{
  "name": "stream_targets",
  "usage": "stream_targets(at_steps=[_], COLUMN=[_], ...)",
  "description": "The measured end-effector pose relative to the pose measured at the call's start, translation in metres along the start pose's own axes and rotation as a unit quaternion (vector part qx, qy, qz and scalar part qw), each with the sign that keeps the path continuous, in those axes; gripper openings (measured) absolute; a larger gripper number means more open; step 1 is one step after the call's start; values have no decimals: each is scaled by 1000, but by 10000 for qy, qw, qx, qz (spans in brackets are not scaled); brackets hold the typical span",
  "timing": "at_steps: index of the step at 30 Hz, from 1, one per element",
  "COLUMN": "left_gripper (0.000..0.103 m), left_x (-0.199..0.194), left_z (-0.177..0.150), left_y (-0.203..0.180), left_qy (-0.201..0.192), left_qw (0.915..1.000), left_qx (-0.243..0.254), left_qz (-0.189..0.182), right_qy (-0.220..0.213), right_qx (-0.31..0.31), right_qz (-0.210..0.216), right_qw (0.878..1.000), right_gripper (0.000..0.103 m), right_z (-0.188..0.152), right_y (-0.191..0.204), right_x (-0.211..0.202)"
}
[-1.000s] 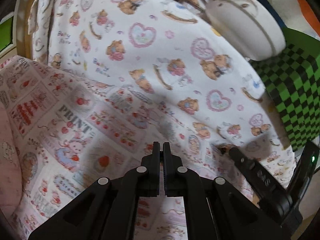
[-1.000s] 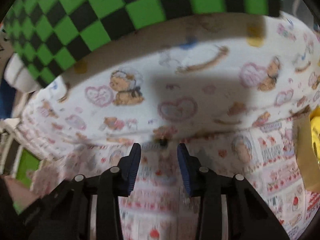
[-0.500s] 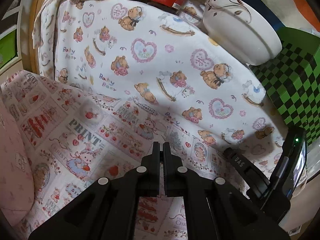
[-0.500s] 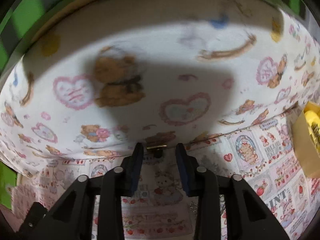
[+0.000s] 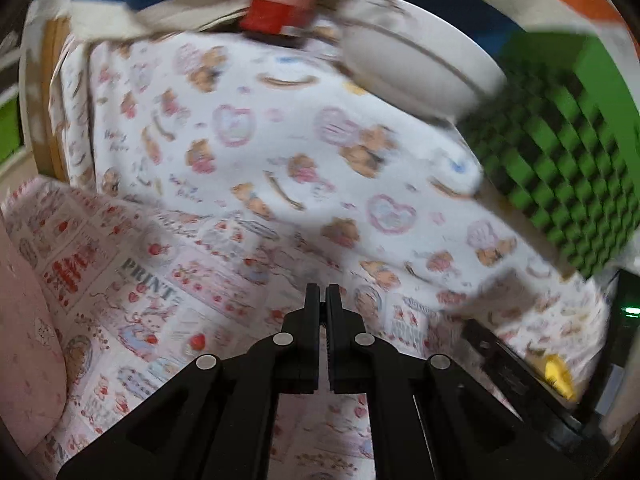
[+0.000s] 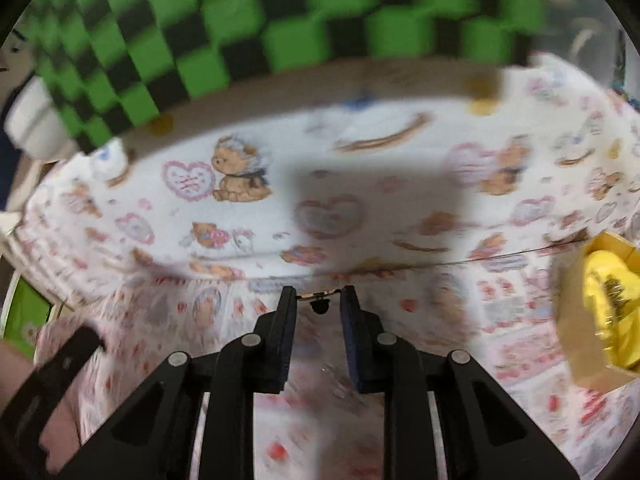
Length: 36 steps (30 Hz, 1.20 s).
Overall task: Organize jewelry
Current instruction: 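Carry both earrings over the yellow-lined box with both tools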
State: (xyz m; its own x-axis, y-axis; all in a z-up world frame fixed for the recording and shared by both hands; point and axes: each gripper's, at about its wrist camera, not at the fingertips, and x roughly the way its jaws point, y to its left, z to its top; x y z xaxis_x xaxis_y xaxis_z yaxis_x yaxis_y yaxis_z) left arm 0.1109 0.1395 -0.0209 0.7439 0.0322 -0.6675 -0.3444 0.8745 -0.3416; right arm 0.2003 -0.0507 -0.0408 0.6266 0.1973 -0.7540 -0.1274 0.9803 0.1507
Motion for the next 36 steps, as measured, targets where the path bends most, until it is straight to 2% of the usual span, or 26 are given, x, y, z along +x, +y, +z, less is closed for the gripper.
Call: stream_targets(at_steps=[4,7,11,17,23,28,32,34,36], left_gripper=[2,2,2,2,2,2,2,2,2], left_x=[-4,-15,-24,-27,-37,-53,-73,-82,-90], left_z=[-10,-16,-25,-33,-36,-42,-47,-45,-44], left_y=[-25,-50,-77,-95,-103,-119,-137,-147,-164], left_qy=[-42,-242,-451,-492,-644,-850,-1012,-974,-1010], left_qw=[9997,9974,9929,9901,9878,9826,9776,9778,9764], left_qx=[249,678,1097,1316,1416,1644,1806,1723,1742], left_qz=[62,33,29,-45,-52,-129,-379,-682,-786], right_qy=[-98,-68,-382,-886,-1385,-1414,-1592,-1647,-1674], right_qx=[-400,-660,-915,-671,-395,-202,92,244,299], right_qz=[213,458,694,1044,1154,1259,1534,1655,1708], right_qw=[9989,9967,9927,9883,9828,9817,9752,9721,9705], right_gripper=[21,21,21,21,21,21,21,21,21], right_z=[-7,-9,-22,-27,-24,-20,-17,-16,-14], right_y=[-24,-39,-69,-117,-165,-189,-211,-220,-228], right_x=[-34,-58,-99,-139,-168,-179,-199,-205,-207])
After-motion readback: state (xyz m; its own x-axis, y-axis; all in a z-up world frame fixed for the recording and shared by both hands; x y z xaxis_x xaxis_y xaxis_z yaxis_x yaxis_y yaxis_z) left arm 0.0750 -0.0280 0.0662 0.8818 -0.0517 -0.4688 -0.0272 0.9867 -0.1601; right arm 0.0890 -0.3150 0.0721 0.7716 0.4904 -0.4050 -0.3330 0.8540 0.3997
